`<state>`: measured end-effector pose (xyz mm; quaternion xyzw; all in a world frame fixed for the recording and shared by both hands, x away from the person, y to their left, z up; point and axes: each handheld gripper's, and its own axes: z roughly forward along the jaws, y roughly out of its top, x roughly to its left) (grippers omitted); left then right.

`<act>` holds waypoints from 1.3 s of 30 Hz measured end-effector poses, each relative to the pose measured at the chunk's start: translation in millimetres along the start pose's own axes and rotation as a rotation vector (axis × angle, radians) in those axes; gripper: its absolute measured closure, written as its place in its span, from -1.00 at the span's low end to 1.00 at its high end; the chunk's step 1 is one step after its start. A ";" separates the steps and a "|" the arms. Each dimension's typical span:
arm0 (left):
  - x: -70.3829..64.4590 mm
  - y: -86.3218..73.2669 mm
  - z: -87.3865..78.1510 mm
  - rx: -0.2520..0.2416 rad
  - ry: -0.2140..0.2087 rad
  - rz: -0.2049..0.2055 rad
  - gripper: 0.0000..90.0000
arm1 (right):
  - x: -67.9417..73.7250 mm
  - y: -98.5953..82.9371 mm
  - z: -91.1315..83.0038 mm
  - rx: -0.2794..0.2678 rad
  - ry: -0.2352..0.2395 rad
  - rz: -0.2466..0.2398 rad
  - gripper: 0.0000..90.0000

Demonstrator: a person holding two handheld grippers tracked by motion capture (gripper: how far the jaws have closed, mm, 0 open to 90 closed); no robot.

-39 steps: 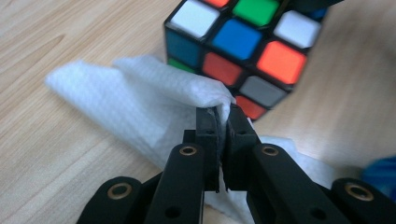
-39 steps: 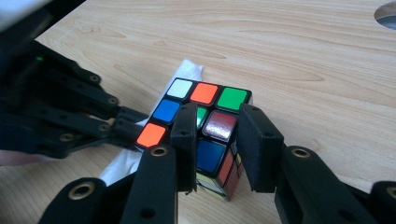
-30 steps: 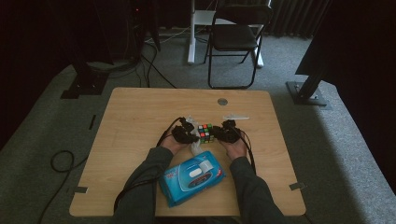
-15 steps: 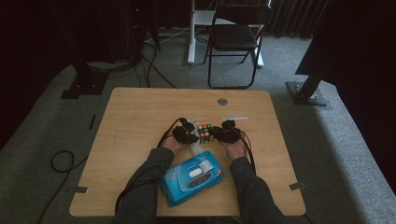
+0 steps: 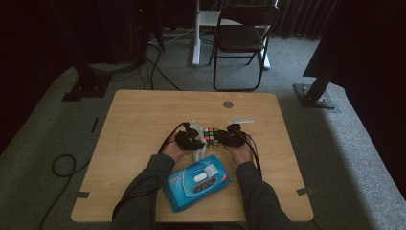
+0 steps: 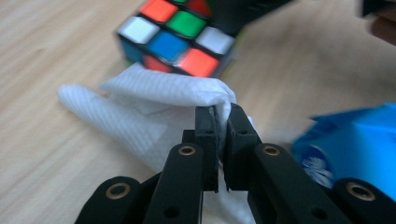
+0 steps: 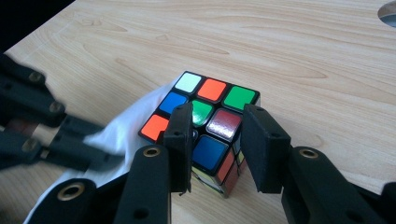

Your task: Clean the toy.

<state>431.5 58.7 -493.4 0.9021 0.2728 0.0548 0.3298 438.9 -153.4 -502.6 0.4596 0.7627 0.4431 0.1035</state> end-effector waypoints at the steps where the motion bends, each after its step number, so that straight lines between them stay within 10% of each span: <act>1: -0.8 0.9 1.0 0.008 -0.007 0.007 0.91 | 0.0 0.2 0.2 0.000 0.000 0.002 0.43; 20: 27.2 6.7 7.6 -0.003 0.125 -0.110 0.89 | 0.0 14.2 11.2 -0.007 -0.060 -0.036 0.05; 39: 35.4 12.1 14.3 -0.029 0.171 -0.170 0.87 | -0.4 15.0 11.9 0.054 0.017 -0.034 0.20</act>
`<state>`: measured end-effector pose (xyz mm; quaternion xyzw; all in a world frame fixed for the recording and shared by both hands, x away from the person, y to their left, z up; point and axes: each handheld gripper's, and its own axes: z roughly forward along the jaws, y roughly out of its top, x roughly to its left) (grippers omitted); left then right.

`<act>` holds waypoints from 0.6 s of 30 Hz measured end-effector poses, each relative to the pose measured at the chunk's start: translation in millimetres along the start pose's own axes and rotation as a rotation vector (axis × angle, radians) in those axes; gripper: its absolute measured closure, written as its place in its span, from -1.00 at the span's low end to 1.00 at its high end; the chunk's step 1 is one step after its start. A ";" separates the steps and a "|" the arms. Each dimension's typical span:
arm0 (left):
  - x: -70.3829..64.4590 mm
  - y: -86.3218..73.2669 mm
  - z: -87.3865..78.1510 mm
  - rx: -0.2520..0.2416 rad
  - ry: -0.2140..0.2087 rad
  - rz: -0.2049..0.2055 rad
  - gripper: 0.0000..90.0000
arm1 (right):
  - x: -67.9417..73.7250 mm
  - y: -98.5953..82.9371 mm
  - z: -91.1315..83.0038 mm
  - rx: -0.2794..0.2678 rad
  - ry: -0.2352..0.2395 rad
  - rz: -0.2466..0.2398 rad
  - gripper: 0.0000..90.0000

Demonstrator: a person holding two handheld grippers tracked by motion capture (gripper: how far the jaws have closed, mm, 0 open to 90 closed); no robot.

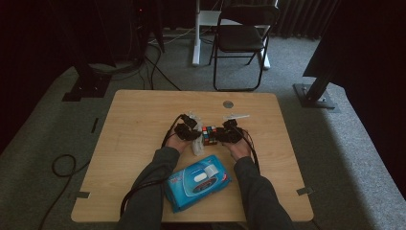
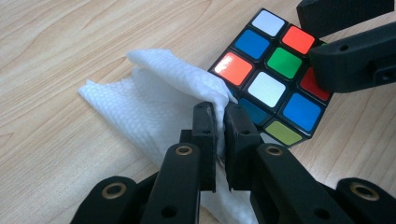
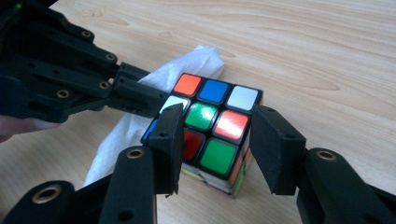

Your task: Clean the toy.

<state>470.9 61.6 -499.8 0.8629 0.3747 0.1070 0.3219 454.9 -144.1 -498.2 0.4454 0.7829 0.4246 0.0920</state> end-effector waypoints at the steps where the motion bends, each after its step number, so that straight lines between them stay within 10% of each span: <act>1: 0.0 0.2 0.0 0.000 0.000 0.000 0.87 | -0.3 0.4 0.3 -0.003 -0.005 0.001 0.16; 18: 0.0 1.6 -4.7 -0.077 -0.015 -0.016 0.87 | -1.1 6.3 6.4 0.011 -0.023 0.042 0.19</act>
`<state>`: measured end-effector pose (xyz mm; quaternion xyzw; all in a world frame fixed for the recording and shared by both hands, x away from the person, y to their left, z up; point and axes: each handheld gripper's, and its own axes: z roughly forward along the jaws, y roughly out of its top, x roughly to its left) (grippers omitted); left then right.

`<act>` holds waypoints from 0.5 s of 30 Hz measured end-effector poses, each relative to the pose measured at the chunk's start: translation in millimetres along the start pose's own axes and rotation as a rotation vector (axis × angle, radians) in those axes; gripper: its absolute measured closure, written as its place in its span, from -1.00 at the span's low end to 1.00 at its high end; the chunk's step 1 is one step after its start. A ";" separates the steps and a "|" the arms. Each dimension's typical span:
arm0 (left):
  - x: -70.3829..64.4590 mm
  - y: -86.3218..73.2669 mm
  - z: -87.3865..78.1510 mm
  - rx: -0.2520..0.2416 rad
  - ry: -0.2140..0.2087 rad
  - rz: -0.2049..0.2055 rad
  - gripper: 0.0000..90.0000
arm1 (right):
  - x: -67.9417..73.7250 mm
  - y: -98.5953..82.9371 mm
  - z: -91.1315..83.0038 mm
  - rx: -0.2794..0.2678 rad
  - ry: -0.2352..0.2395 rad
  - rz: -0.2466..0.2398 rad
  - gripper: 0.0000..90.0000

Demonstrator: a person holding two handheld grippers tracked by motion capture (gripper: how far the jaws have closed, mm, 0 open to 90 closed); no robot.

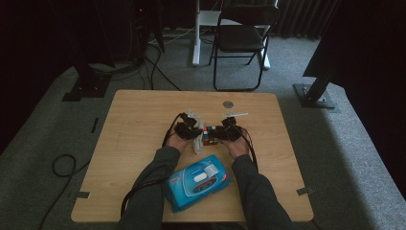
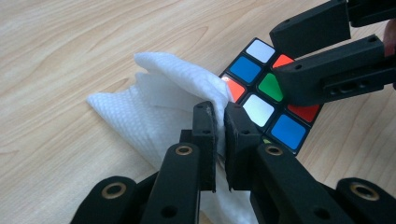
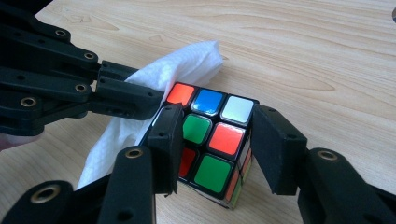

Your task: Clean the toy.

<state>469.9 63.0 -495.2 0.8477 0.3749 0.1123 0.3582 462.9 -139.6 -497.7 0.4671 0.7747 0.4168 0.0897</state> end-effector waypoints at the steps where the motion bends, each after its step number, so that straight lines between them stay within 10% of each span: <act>1: 0.0 0.0 0.0 0.000 0.000 0.000 0.87 | 0.3 0.3 0.1 0.002 0.000 0.000 0.19; 15: -0.8 -5.8 9.5 0.068 -0.008 0.010 0.90 | 1.5 0.2 3.1 0.011 -0.009 0.000 0.12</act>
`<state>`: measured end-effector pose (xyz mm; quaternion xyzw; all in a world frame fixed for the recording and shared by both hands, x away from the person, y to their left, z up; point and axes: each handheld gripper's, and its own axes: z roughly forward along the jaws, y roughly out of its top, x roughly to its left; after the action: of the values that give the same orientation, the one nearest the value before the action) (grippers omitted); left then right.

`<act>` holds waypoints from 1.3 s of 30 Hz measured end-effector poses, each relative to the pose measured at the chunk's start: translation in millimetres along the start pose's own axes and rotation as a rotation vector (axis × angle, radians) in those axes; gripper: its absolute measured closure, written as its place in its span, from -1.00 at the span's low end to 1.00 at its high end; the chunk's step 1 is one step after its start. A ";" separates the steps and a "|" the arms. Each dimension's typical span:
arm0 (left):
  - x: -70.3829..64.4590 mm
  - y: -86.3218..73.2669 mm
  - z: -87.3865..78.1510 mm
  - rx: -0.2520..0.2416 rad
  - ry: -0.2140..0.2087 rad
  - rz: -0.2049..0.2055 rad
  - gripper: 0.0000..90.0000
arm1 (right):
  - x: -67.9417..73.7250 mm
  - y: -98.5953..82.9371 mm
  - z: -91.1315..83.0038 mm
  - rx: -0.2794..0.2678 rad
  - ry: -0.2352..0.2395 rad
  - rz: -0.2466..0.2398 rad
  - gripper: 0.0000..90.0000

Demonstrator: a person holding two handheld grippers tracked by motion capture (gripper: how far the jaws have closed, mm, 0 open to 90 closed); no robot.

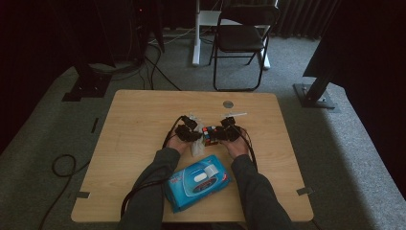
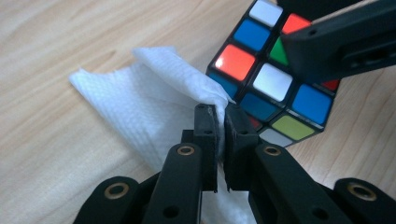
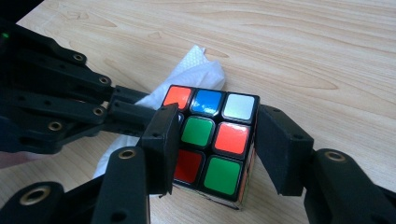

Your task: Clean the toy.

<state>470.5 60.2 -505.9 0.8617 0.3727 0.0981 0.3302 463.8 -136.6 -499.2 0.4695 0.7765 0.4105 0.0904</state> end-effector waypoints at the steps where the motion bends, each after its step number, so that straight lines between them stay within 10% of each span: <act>1: 0.0 0.0 0.0 0.000 0.000 0.000 0.90 | 0.2 0.0 -0.1 0.000 -0.002 0.002 0.12; 6: 1.9 3.8 -8.1 -0.052 0.007 -0.010 0.91 | 2.5 -0.2 -0.5 0.000 -0.018 0.008 0.13; 13: -6.9 -5.2 6.5 0.062 -0.030 0.049 0.92 | 1.7 -1.0 -0.5 -0.003 -0.015 0.024 0.13; 21: -5.8 2.2 -14.2 -0.023 -0.043 0.047 0.91 | 0.8 -2.0 -0.4 -0.009 -0.009 0.035 0.13; 29: -5.3 -6.5 14.4 0.100 -0.031 0.073 0.89 | 0.4 -2.9 -0.4 -0.014 -0.007 0.042 0.13; 39: -3.6 -0.6 15.2 0.116 -0.003 0.055 0.92 | -0.4 -3.3 -0.3 -0.015 0.000 0.050 0.13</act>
<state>473.9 50.4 -517.5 0.8893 0.3535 0.0843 0.2775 461.7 -137.8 -501.5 0.4880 0.7614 0.4185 0.0837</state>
